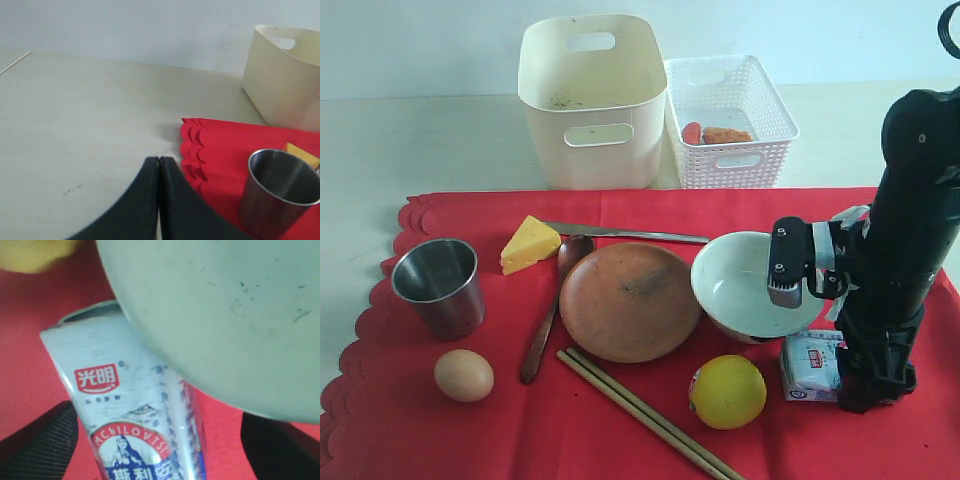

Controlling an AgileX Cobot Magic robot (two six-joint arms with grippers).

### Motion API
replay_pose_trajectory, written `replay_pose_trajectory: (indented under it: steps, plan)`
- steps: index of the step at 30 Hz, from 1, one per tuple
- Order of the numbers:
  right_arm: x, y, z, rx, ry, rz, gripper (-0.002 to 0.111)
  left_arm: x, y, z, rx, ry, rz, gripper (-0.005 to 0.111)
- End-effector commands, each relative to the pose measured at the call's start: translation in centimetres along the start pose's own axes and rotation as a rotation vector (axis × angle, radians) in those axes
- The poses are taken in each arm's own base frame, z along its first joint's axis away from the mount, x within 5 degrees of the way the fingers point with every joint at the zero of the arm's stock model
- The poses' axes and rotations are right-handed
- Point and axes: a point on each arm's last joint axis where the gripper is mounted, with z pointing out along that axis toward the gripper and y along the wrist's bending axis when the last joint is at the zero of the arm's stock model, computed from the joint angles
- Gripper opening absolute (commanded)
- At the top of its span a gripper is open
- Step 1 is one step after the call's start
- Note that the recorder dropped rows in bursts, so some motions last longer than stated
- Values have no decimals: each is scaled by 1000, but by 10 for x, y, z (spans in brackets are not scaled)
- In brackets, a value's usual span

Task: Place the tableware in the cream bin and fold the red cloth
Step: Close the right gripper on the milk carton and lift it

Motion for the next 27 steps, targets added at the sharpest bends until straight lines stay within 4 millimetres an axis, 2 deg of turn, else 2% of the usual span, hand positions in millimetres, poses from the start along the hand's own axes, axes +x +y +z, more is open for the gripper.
replay_pose_trajectory:
  steps: [1, 4, 5, 11, 14, 20, 27]
  plan:
    - [4, 2, 9, 26, -2, 4, 84, 0, 0, 0, 7, -6, -1, 1]
    - [5, 2, 13, 40, -6, 2, 80, 0, 0, 0, 7, -6, -1, 1]
    - [5, 2, 13, 40, -6, 2, 74, 0, 0, 0, 7, -6, -1, 1]
    - [8, 7, 10, 5, 16, 1, 18, 0, 0, 0, 7, -6, -1, 1]
    - [11, 11, 5, -19, 37, -8, 0, 0, 0, 0, 7, -6, -1, 1]
    - [15, 19, -10, -24, 35, -10, 0, 0, 0, 0, 7, -6, -1, 1]
    - [22, 35, -37, -6, 15, -8, 0, 0, 0, 0, 7, -6, -1, 1]
